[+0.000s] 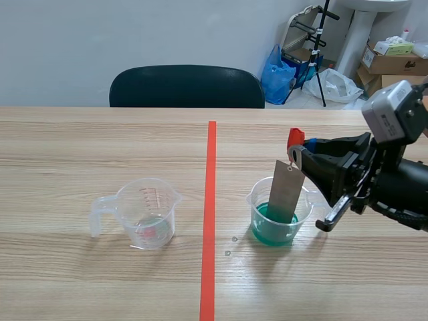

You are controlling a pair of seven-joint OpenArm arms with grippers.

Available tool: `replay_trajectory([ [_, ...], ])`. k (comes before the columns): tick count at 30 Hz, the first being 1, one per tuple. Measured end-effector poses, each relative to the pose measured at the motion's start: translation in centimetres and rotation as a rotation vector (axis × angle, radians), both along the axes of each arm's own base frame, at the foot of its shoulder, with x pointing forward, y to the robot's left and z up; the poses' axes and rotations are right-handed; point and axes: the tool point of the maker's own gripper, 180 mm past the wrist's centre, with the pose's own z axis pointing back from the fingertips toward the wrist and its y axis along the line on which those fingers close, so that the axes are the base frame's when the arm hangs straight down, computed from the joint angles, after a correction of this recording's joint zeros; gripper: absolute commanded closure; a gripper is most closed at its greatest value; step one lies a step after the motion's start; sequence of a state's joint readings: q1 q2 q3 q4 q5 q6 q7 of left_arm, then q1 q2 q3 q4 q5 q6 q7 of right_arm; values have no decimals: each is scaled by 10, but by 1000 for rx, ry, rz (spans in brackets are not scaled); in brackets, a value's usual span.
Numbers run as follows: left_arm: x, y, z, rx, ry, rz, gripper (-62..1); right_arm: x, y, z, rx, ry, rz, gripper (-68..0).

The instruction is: Do the redox reaction experiment

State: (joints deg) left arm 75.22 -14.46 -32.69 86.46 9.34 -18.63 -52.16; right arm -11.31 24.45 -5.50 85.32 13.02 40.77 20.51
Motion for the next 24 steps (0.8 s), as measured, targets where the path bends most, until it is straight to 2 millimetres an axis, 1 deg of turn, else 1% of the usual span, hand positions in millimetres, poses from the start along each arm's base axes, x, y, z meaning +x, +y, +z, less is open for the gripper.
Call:
replay_trajectory([
  [9, 0, 0, 0, 0, 0, 0, -623, 0, 1, 5, 16, -23, 5, -20],
  [18, 0, 0, 0, 0, 0, 0, -623, -1, 1, 2, -8, -22, 10, -20],
  [24, 0, 0, 0, 0, 0, 0, -623, -2, -4, -1, 32, -25, -2, -20],
])
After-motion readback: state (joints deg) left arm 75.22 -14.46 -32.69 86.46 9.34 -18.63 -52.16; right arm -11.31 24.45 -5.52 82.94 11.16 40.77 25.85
